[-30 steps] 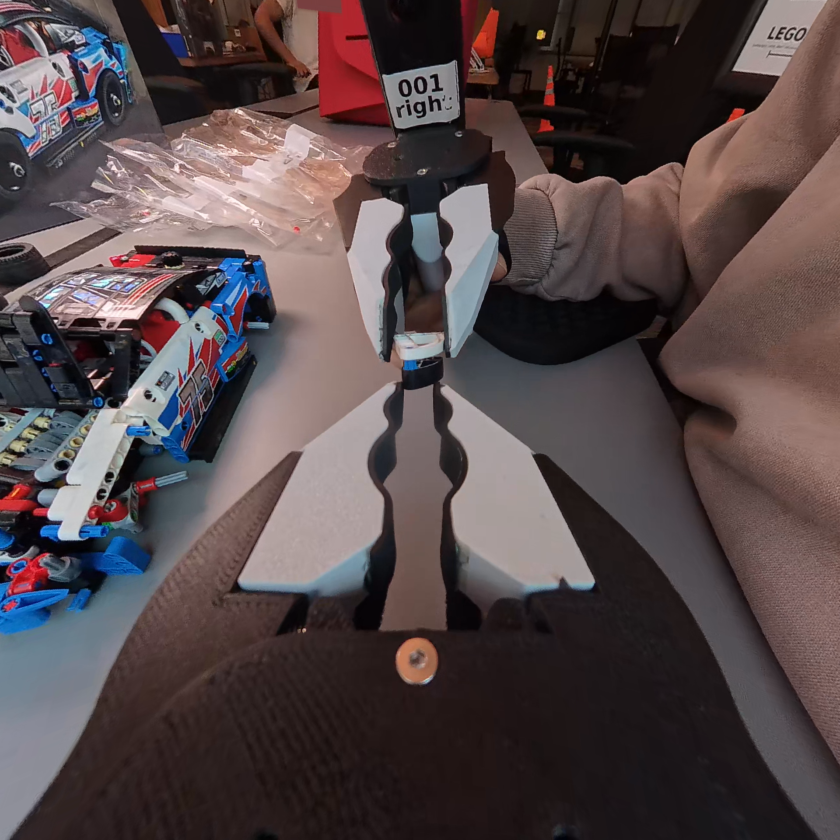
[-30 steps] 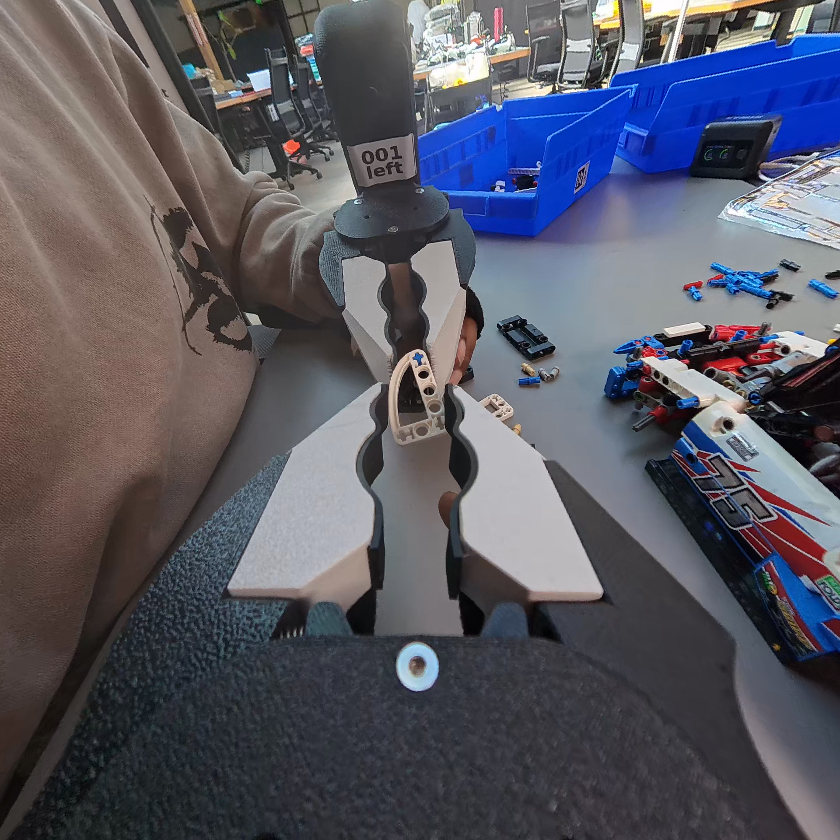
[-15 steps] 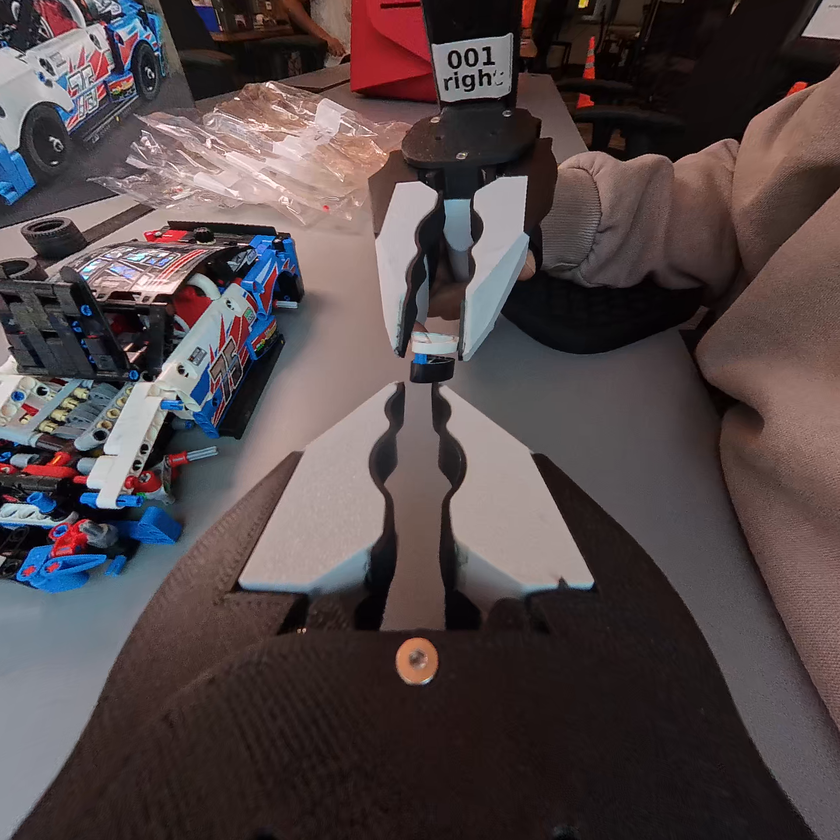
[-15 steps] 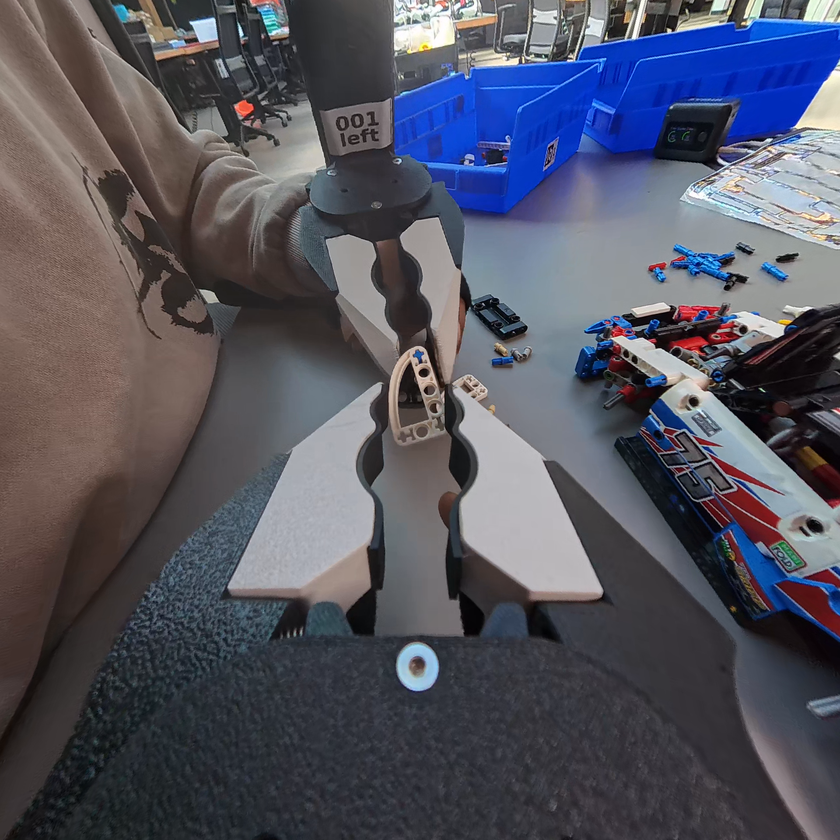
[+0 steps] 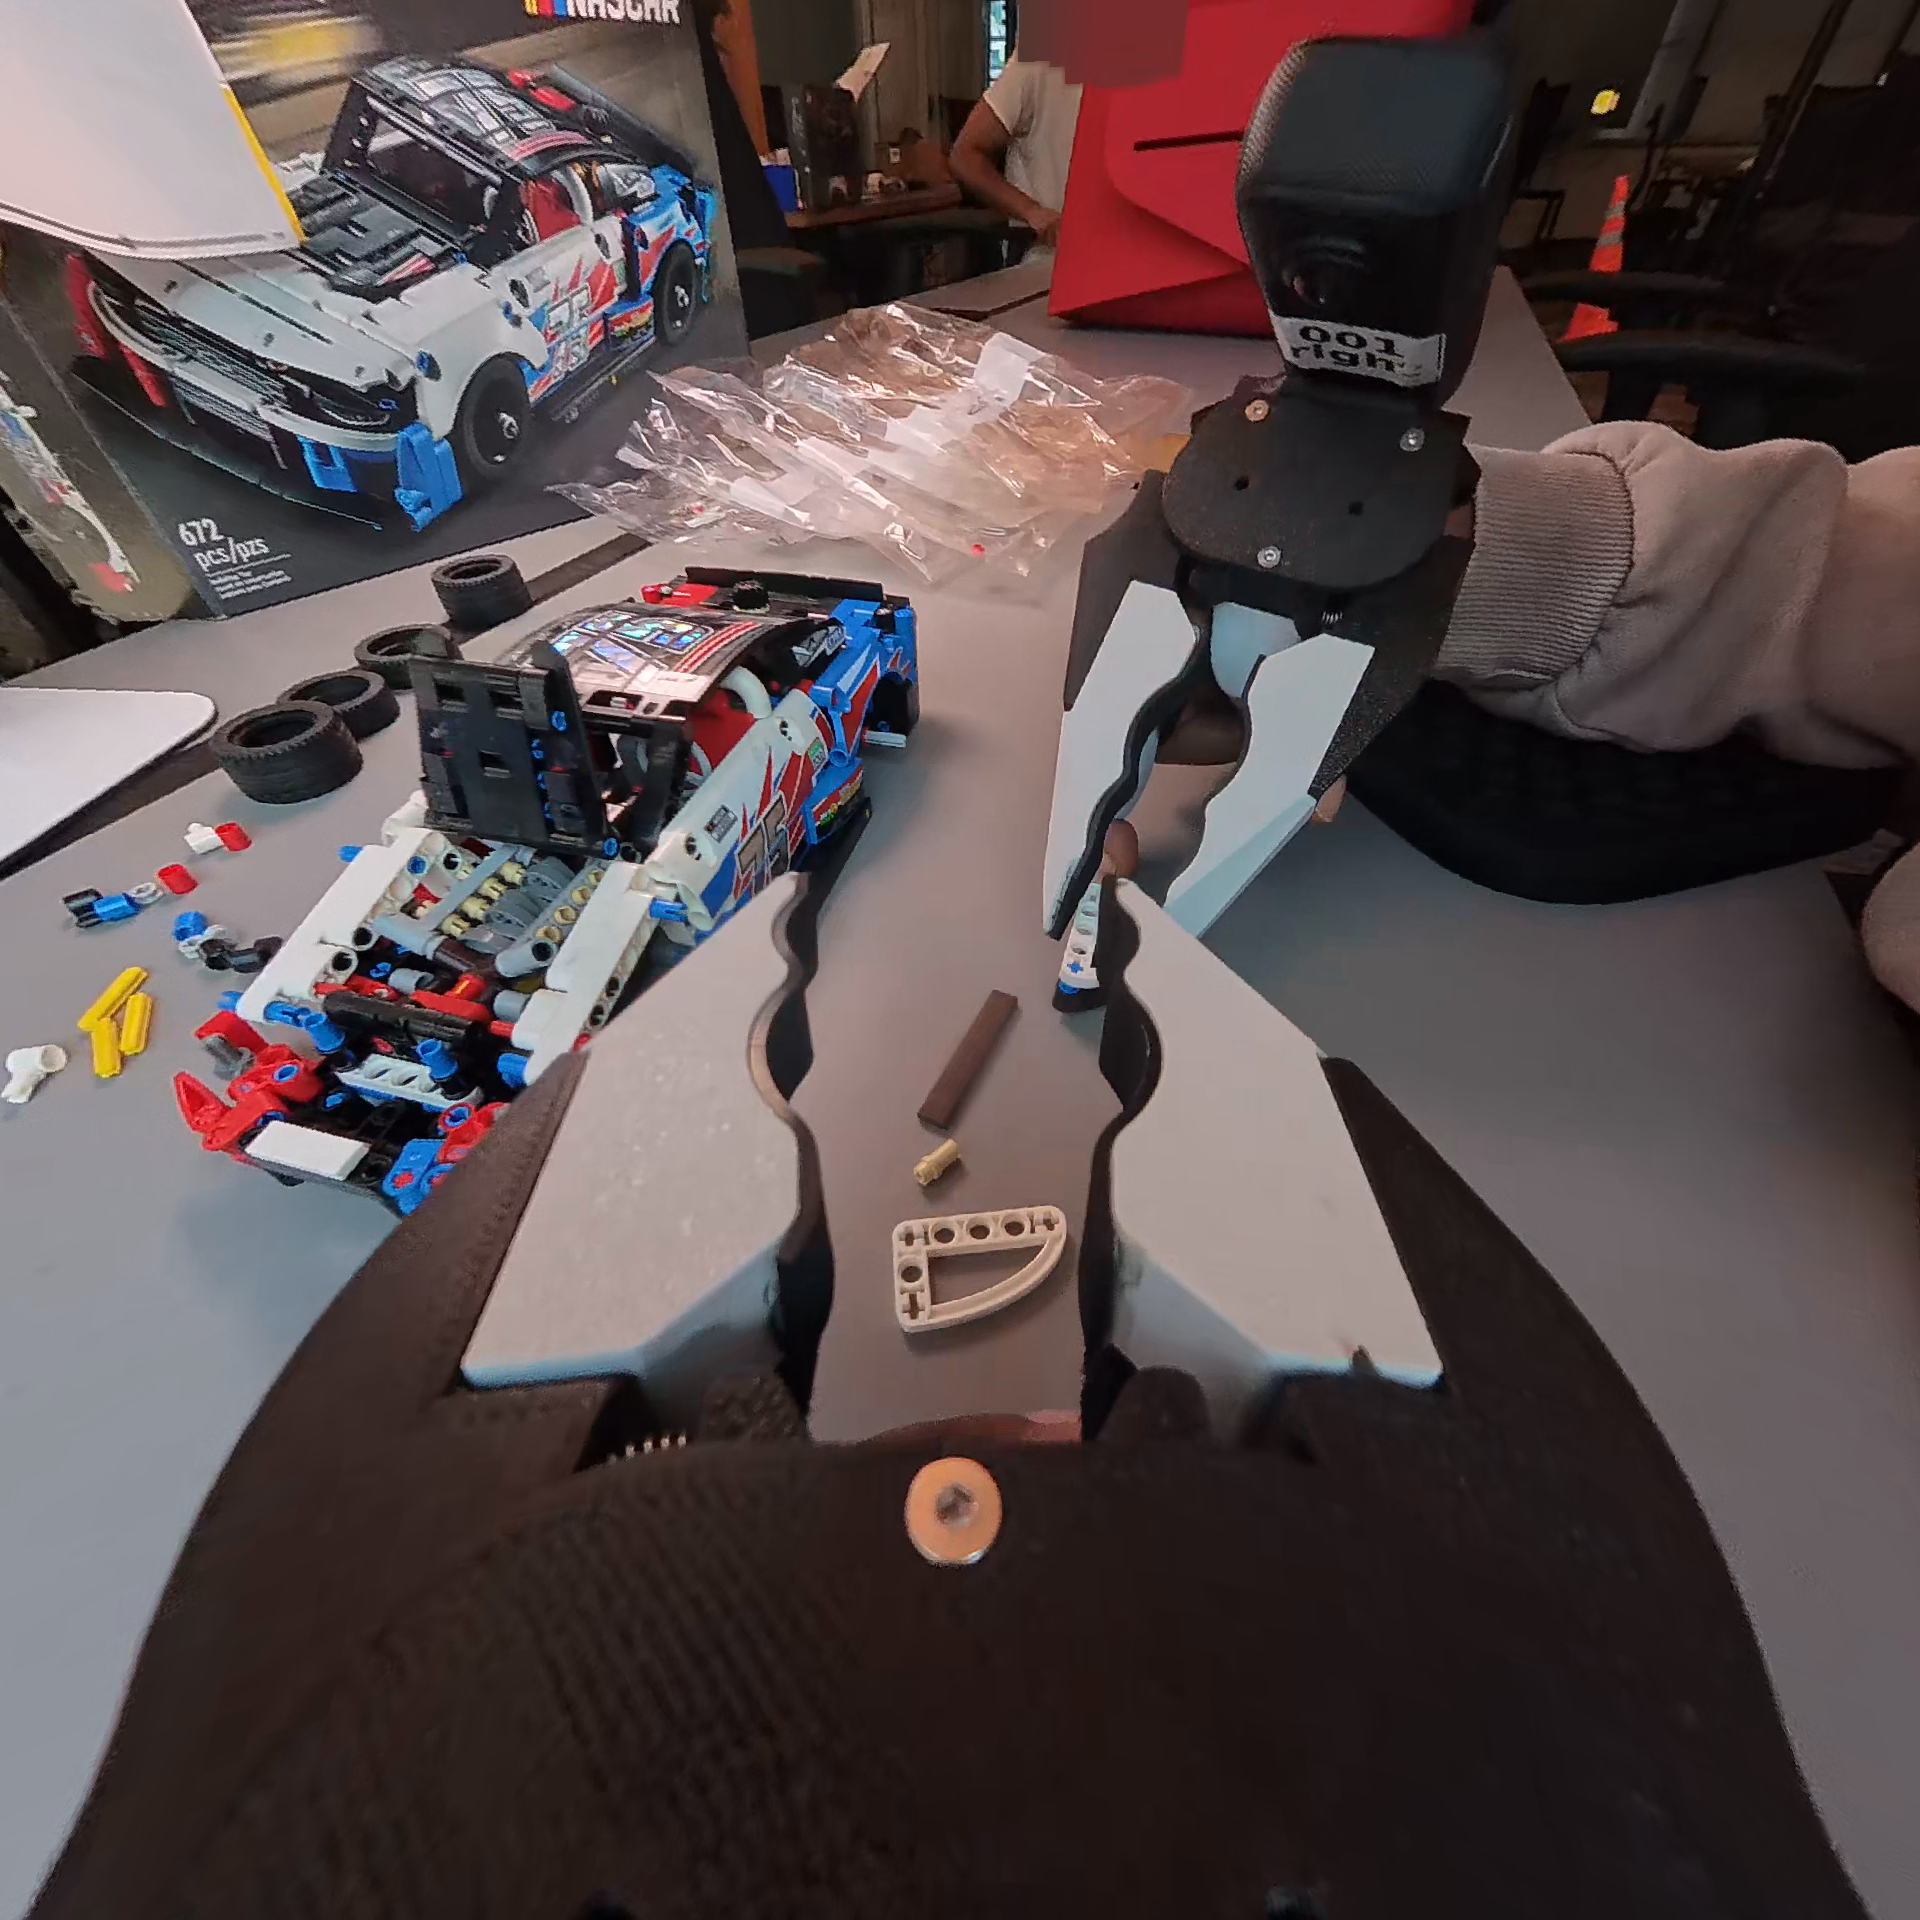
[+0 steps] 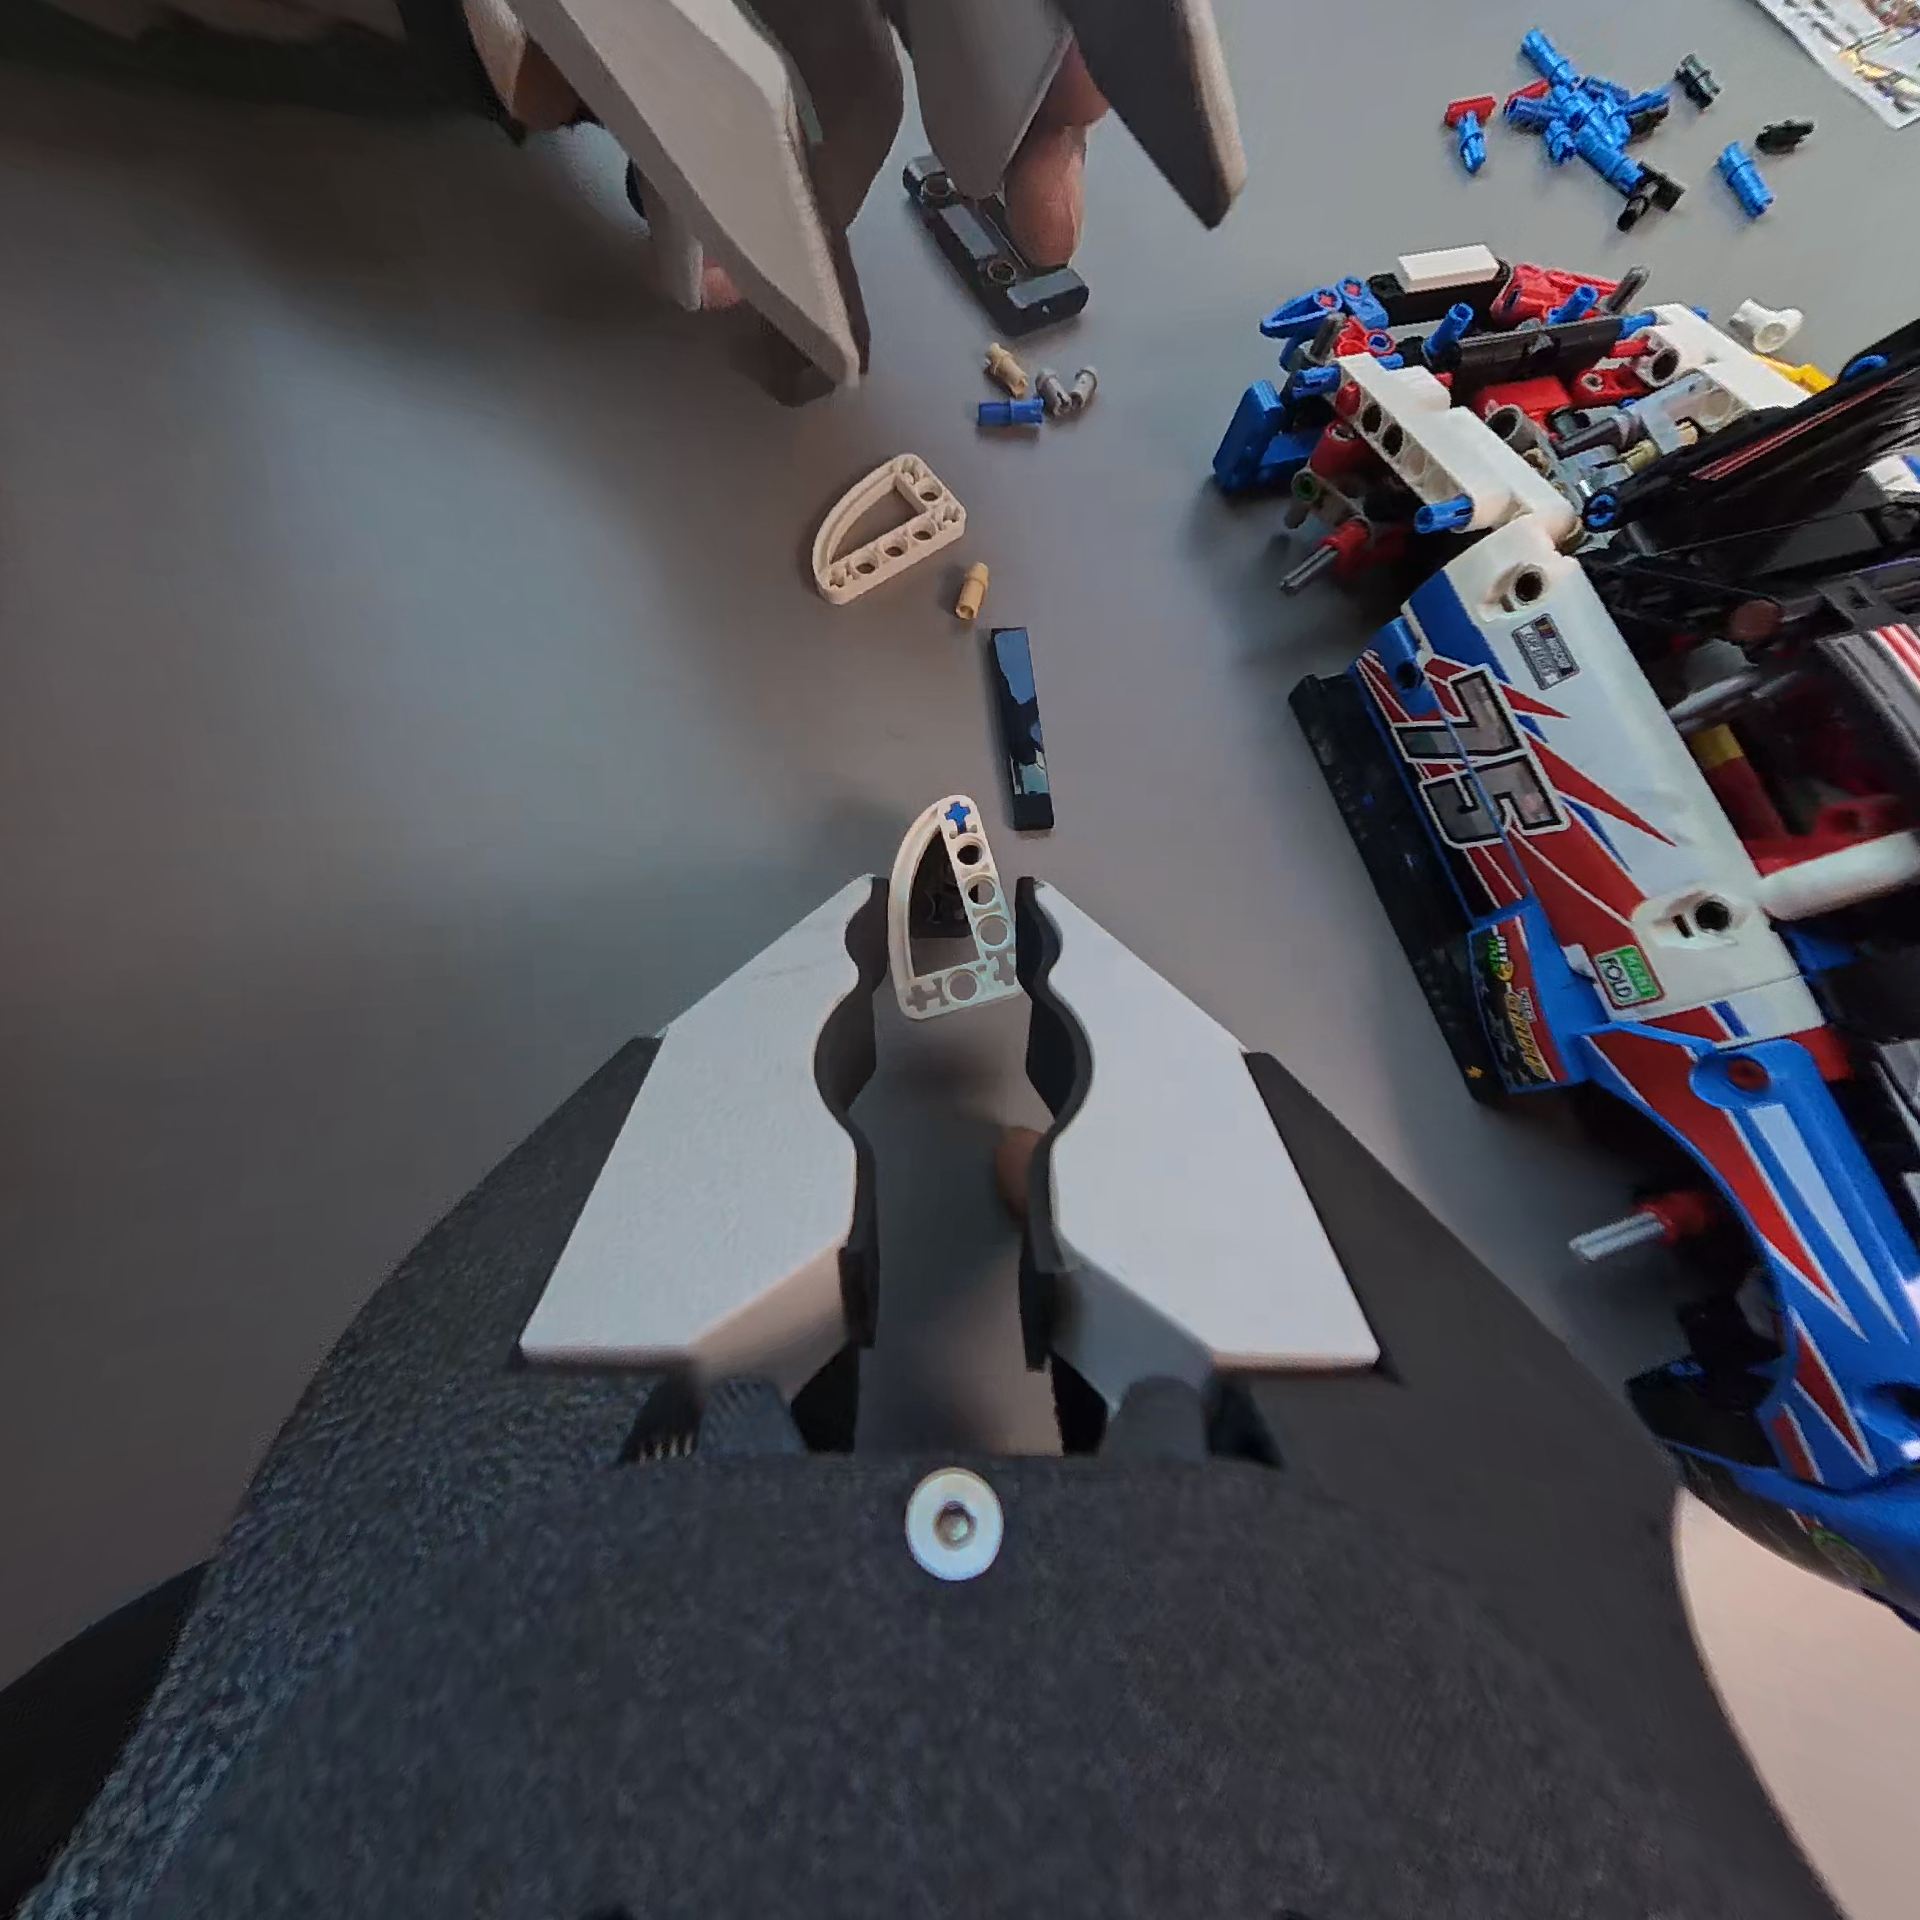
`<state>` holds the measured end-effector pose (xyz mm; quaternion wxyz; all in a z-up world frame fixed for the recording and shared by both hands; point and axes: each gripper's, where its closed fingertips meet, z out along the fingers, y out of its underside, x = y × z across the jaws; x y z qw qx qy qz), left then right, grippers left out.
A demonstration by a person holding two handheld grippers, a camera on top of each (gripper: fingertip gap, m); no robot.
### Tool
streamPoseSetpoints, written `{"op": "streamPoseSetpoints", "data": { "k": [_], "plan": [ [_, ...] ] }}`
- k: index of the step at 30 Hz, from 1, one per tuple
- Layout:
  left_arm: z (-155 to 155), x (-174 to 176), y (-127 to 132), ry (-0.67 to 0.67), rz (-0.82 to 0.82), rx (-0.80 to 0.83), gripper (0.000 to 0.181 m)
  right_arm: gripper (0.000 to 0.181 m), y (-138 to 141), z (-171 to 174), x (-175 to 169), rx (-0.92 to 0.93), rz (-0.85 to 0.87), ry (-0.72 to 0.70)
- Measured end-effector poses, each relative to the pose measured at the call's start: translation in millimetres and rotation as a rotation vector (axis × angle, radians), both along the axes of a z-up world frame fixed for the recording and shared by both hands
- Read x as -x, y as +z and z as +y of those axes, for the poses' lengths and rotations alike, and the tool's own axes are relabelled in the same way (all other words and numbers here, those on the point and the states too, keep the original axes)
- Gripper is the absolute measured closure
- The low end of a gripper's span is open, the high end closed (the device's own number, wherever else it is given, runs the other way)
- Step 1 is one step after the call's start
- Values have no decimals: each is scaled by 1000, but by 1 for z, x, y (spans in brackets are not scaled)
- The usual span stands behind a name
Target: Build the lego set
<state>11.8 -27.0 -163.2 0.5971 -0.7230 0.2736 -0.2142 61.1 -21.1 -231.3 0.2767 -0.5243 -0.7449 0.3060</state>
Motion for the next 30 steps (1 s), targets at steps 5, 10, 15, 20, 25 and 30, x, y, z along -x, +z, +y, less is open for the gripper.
{"op": "streamPoseSetpoints", "data": {
  "k": [5,10,15,20,25,30],
  "plan": [
    [5,11,9,62,-11,-48,135,160,-3,5,-2,-62,-21,-13],
    [10,22,12,123,6,-66,142,160,-4,10,-4,-100,-29,-24],
    [16,43,21,204,9,-106,141,156,-4,10,-6,-80,-29,-21],
    [21,78,32,292,48,-127,145,152,-4,9,-8,-56,-40,-24],
    [23,110,31,330,135,-124,150,158,-7,21,-14,-109,-91,-64],
    [12,120,1,211,284,7,155,158,-8,81,-61,-78,-151,-255]
  ]
}}
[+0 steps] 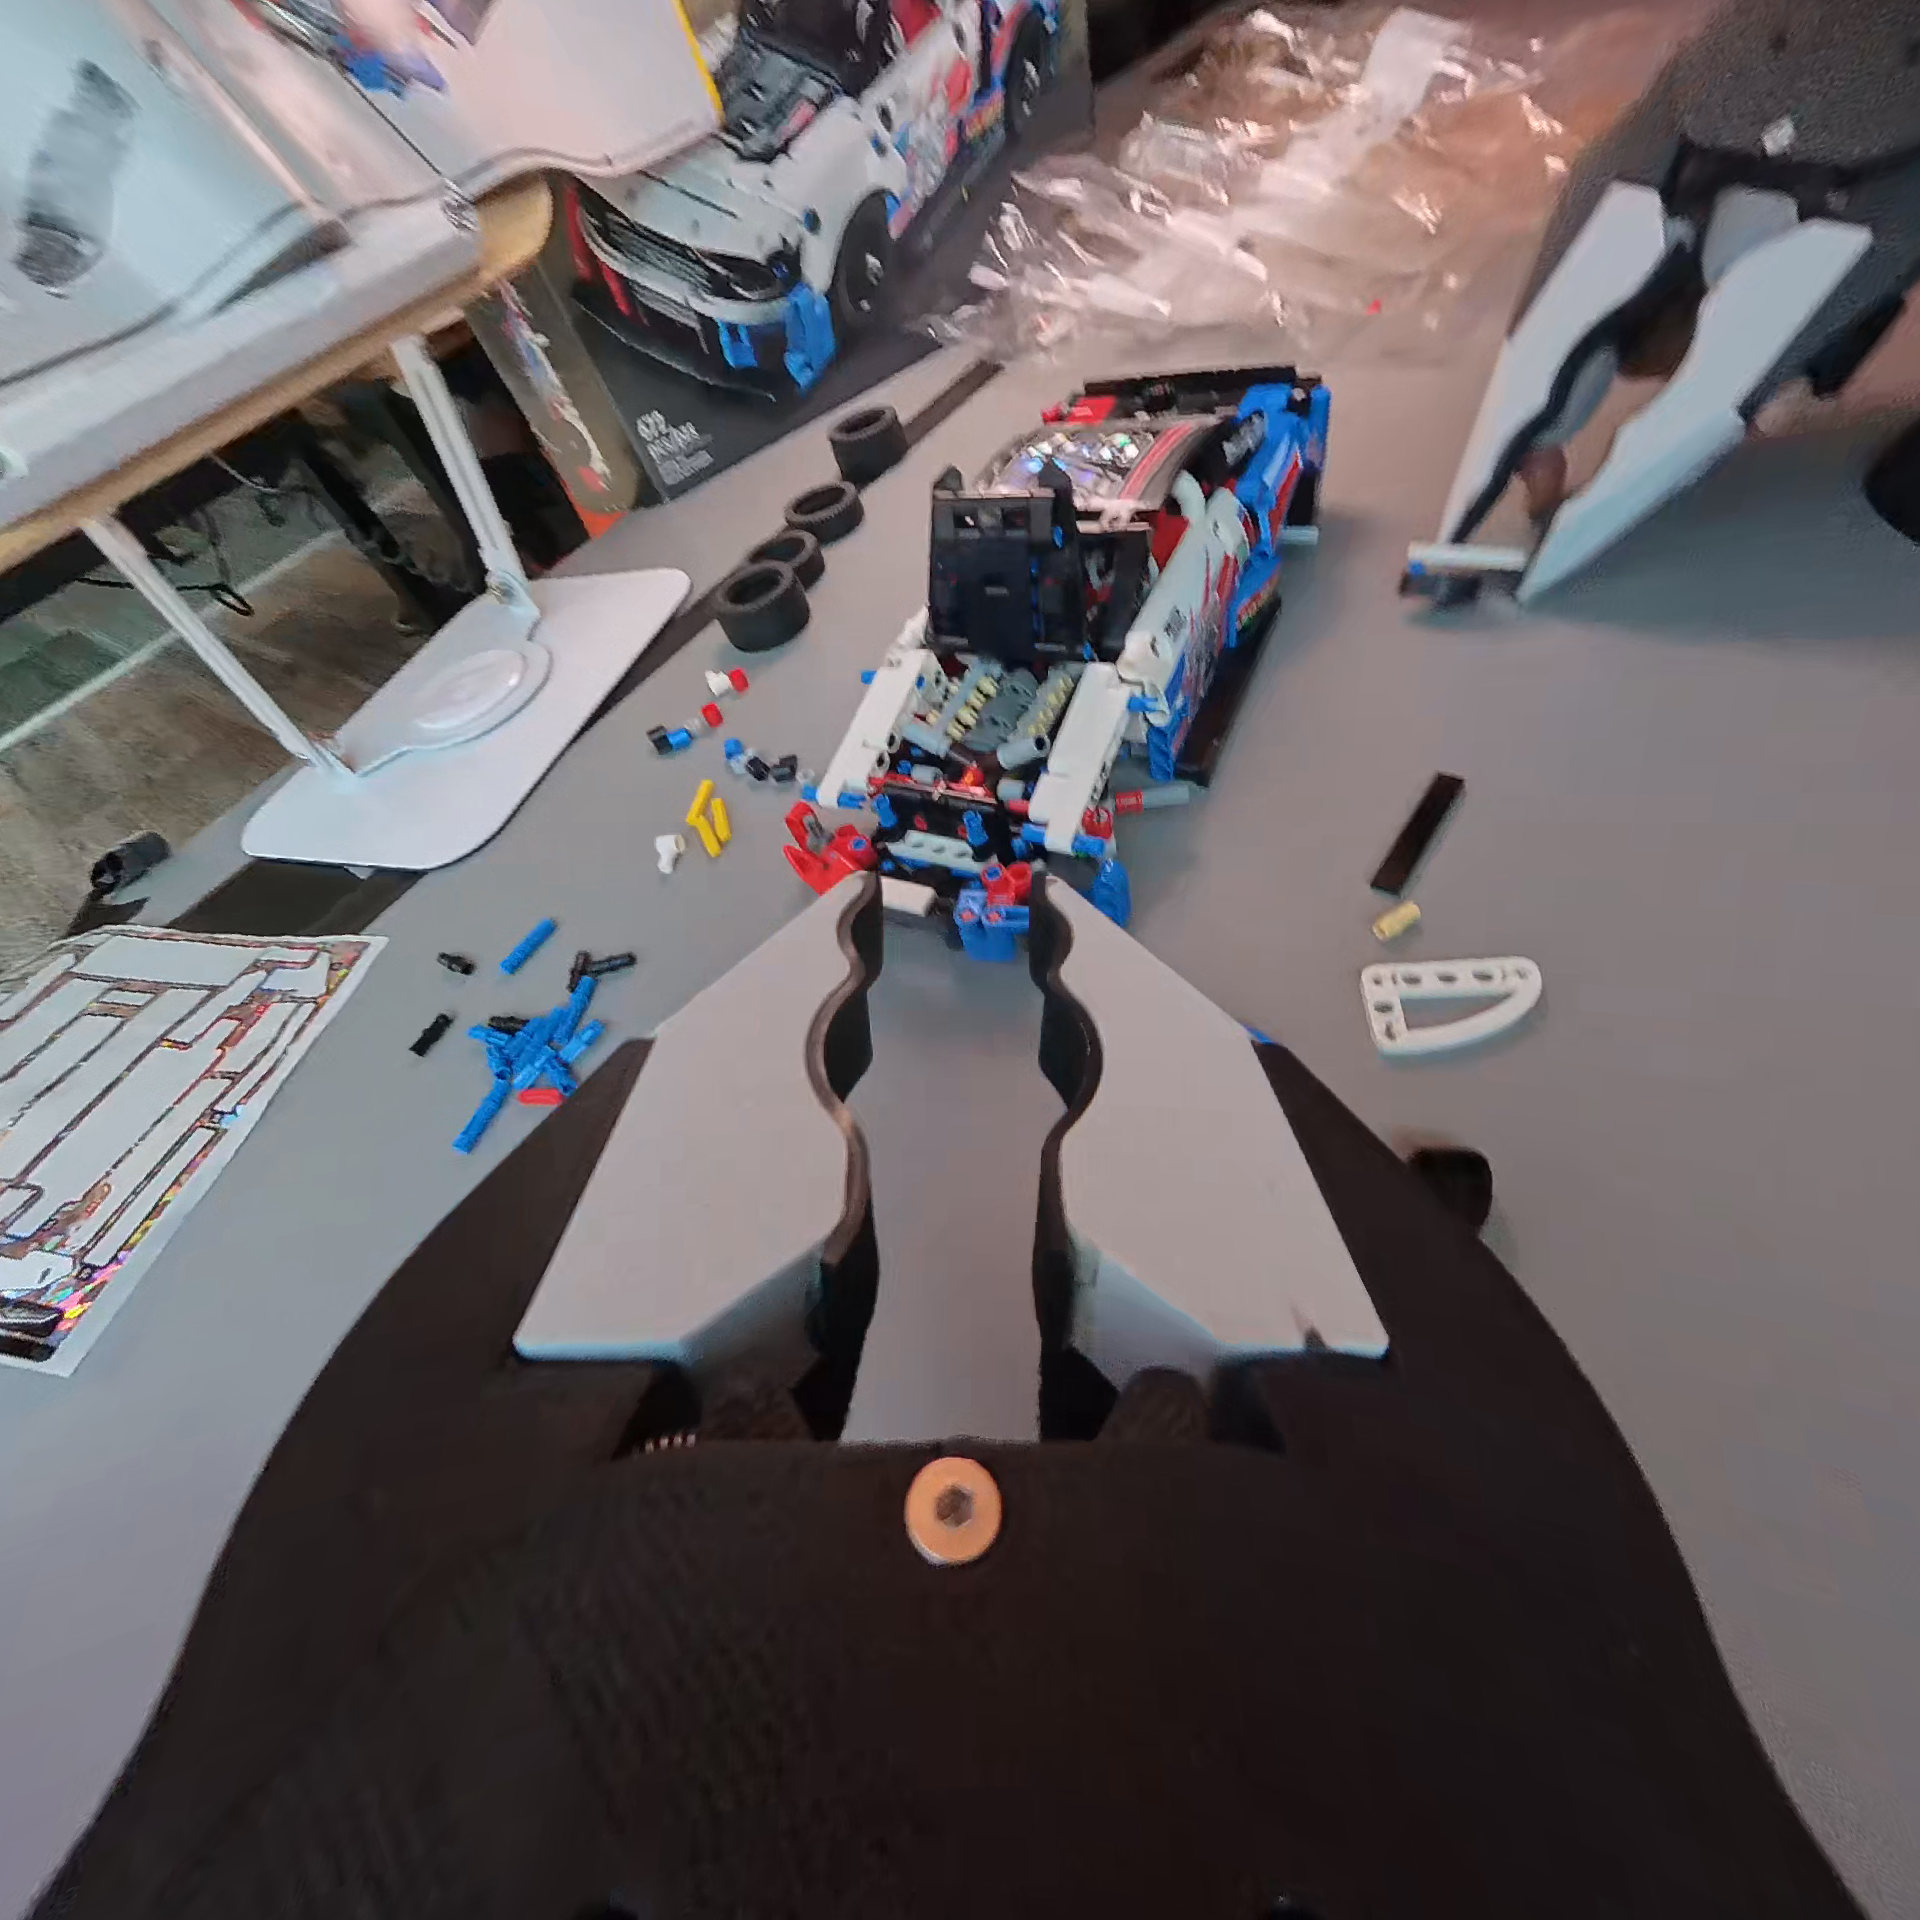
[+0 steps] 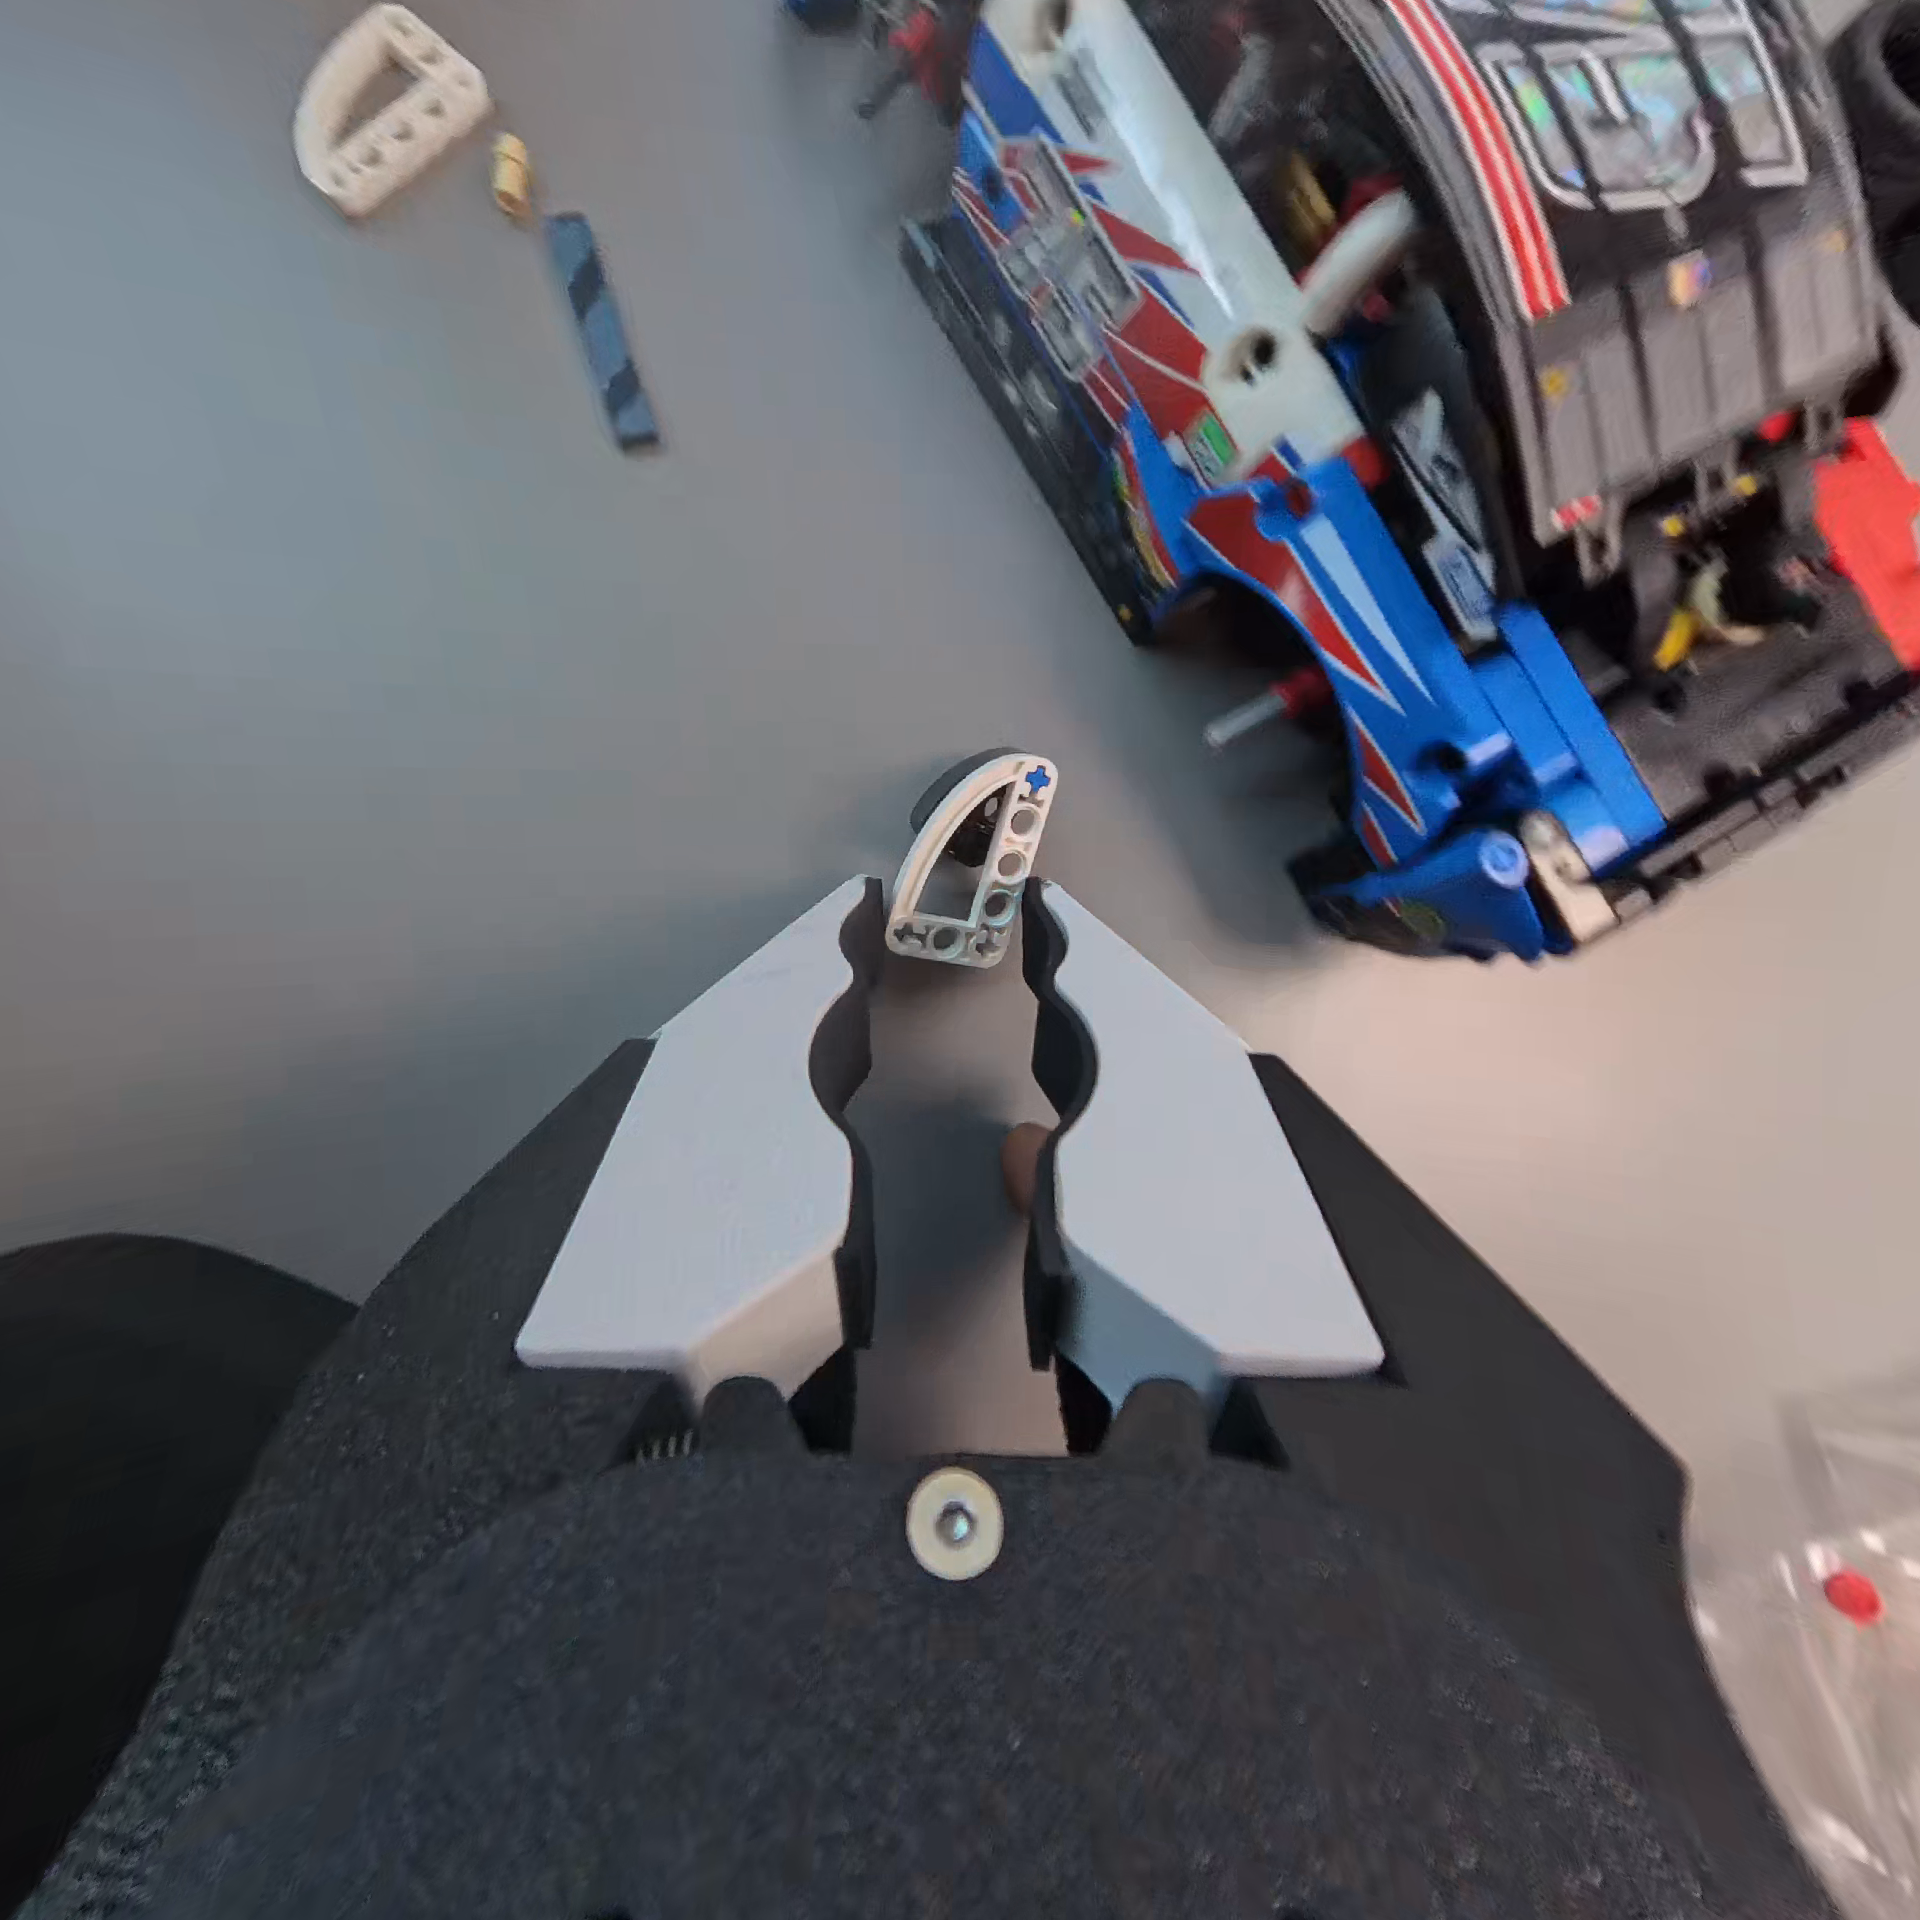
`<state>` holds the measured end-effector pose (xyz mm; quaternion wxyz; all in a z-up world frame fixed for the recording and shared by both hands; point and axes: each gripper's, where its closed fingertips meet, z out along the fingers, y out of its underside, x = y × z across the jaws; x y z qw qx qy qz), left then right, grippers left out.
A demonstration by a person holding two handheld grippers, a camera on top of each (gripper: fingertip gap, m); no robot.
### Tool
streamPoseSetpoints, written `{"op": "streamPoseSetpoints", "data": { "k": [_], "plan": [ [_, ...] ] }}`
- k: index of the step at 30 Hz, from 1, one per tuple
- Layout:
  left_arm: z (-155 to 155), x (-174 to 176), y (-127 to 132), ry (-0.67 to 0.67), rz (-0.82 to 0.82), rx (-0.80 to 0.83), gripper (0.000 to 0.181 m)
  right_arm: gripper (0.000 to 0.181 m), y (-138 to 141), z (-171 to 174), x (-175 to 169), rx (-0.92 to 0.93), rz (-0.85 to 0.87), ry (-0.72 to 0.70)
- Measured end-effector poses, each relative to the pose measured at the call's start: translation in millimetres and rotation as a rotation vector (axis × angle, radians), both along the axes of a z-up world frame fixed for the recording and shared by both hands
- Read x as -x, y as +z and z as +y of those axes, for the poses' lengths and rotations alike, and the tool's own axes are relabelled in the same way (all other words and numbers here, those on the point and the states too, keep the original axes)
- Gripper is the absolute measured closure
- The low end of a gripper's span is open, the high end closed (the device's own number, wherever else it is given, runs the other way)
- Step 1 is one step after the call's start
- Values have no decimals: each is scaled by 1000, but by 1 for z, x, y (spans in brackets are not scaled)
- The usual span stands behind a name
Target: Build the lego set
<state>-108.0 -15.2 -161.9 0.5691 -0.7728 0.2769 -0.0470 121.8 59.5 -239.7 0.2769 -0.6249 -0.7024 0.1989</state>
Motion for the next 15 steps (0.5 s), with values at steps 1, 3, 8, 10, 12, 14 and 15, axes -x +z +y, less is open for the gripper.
{"op": "streamPoseSetpoints", "data": {
  "k": [1,3,8,10,12,14,15],
  "plan": [
    [-4,-1,-6,-23,21,32,156,158,0,9,-8,-1,0,-31],
    [-5,0,-14,-29,44,63,157,157,1,20,-15,-11,12,-76],
    [-1,2,-14,1,38,48,155,150,11,33,-9,-81,74,-129],
    [1,3,-10,13,7,25,154,148,26,36,-1,-107,158,-145],
    [3,4,-7,28,-29,11,154,147,46,34,11,-135,277,-142],
    [4,6,-4,42,-63,-6,154,147,60,28,23,-133,370,-137],
    [5,7,-2,51,-82,-17,154,148,66,24,29,-130,418,-132]
  ]
}}
